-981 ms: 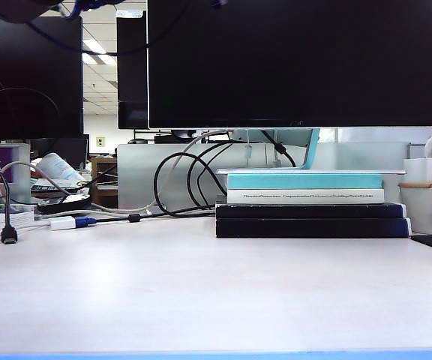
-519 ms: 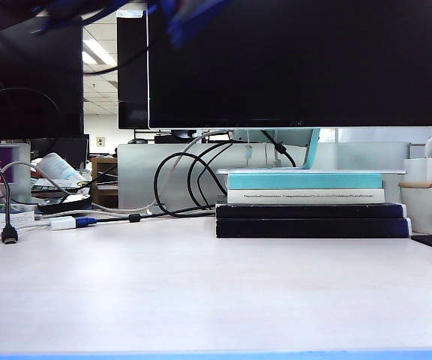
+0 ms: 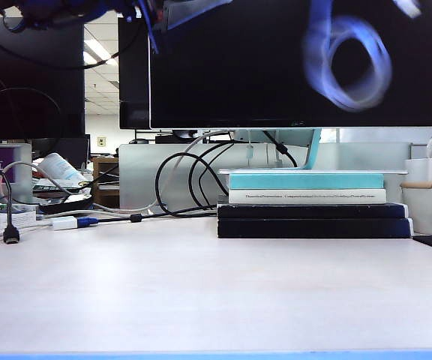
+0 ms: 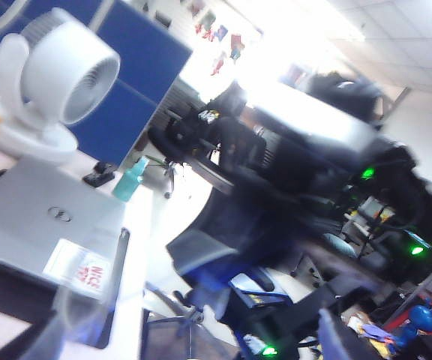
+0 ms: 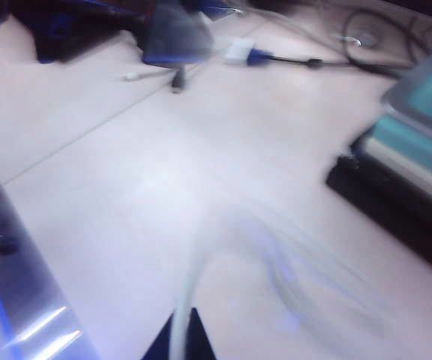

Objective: Unfold the white charging cable into a straight cable.

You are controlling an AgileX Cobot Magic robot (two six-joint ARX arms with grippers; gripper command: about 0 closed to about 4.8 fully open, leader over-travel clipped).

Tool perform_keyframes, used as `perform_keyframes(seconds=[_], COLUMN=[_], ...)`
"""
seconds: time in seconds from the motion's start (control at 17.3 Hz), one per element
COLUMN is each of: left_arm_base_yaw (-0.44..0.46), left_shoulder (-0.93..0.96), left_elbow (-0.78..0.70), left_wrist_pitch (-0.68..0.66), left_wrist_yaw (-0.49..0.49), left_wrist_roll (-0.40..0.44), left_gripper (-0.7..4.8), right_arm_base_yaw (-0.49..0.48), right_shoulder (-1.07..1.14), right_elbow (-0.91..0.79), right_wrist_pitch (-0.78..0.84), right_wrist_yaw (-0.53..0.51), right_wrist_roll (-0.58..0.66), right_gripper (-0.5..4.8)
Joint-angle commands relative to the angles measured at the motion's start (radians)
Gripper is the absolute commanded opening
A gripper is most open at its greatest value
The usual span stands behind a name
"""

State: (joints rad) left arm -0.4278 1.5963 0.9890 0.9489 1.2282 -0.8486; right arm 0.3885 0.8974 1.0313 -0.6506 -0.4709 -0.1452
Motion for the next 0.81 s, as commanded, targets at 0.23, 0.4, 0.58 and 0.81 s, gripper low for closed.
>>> perform_keyframes(seconds=[0.23,0.4,0.58,0.81], left_arm_base_yaw=[-0.013,-0.020,-0.037,-0.069], left_shoulder=[-0.007,-0.007,-0.007,-0.007], left_elbow=[0.005,0.005,0.005,0.005], left_wrist_pitch=[-0.072,-0.133,-0.158,-0.177], left_wrist_yaw=[0.006,0.024,0.060,0.021], left_wrist_roll=[0.110,0.160,0.216,0.270], left_gripper=[4.79,4.79,4.79,4.79], right_arm_base_yaw=[-0.017,-0.013,-0.017,-0.015], right_shoulder=[0.036,0.043,0.008,-0.056], right_elbow=[0.005,0.005,0.006,0.006], right_wrist_pitch=[-0.040,0.056,0.288,0.485], right_wrist_yaw=[0.049,0.014,-0.001,-0.069], right_wrist_roll=[-0.090,-0.023,0.078,0.229], right_gripper=[-0.06,-0.05,-0.05,-0.05])
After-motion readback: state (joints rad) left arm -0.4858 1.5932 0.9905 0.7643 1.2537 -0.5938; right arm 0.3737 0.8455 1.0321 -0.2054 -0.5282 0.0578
